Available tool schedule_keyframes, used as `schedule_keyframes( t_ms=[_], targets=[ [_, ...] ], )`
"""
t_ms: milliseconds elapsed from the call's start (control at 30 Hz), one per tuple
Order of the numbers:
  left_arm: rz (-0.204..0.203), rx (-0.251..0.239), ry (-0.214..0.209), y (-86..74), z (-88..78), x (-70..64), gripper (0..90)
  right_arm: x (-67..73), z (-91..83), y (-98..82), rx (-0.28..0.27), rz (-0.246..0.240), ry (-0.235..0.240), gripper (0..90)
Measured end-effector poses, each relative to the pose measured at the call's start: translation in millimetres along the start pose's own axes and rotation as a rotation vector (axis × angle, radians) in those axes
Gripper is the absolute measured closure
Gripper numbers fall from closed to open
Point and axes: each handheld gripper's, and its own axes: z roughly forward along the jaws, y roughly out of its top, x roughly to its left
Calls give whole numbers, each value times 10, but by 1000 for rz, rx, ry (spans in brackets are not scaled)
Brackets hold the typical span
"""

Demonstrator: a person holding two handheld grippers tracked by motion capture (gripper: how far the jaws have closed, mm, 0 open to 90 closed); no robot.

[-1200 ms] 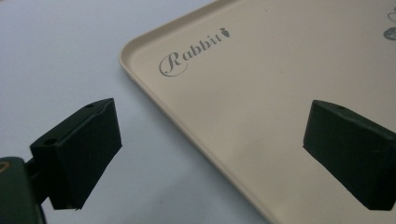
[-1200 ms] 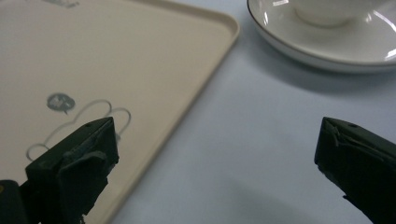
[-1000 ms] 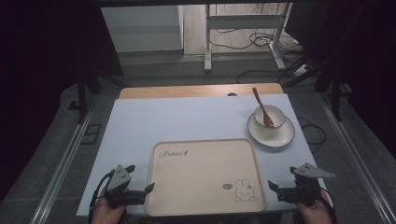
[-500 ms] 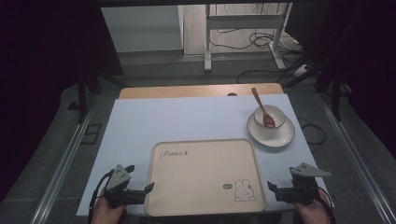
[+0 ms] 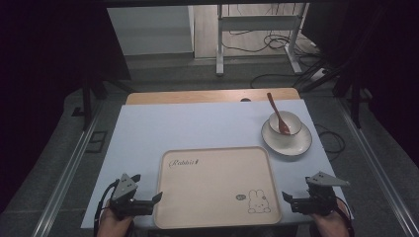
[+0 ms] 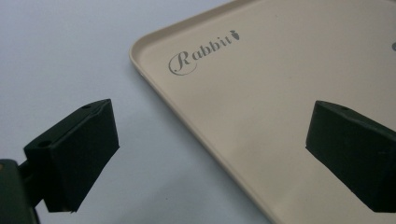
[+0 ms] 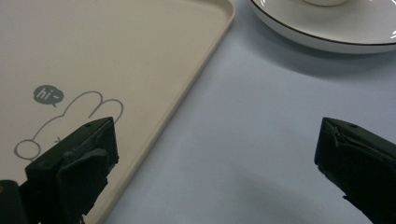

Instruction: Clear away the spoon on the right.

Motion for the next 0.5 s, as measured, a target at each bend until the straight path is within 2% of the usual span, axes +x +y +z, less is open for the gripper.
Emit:
schedule_keyframes(
  t_ms=[200,500],
  targets=[
    [-1,-1,0,-1,-1,1,23,3,8,69,-24,-17,13,0],
    [-11,-5,-1,-4,-3,10,28,-19,41,112,-30,-39,17,0]
  ],
)
